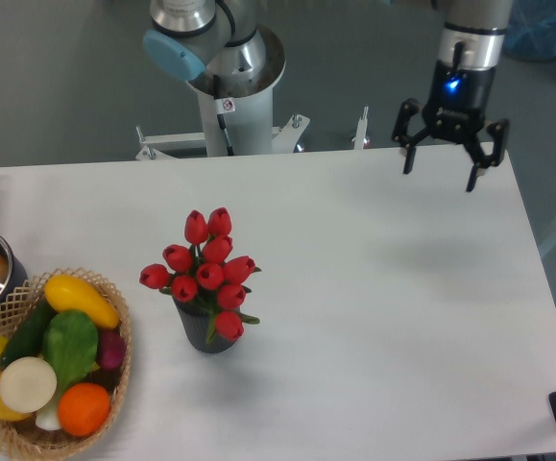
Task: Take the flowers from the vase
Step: 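Move the open gripper down toward the red tulip stems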
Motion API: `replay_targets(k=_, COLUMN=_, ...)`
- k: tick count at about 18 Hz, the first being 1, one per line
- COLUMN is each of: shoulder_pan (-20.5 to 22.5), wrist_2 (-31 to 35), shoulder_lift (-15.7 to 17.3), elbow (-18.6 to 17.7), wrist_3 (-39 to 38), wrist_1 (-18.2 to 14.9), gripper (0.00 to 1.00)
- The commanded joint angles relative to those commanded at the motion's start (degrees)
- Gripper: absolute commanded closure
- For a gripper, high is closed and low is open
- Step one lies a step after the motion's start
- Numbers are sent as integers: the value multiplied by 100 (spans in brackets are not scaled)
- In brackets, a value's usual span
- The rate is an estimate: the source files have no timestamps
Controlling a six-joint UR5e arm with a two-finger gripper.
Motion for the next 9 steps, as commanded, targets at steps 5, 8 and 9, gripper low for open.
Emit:
replay_targets(k=5, shoulder_pan=-133, wrist_2=-588, shoulder_lift=-97, elbow=-52, wrist_3=-63, wrist_1=17, gripper=0)
replay_targets(k=8, shoulder_pan=-141, wrist_2=-984, shoulder_lift=-123, elbow=-70, wrist_3=-36, wrist_1=0, gripper=0)
replay_targets(k=9, shoulder_pan=-185, wrist_2=-976, shoulder_lift=-123, elbow=-70, wrist_3=-36, wrist_1=0, gripper=0)
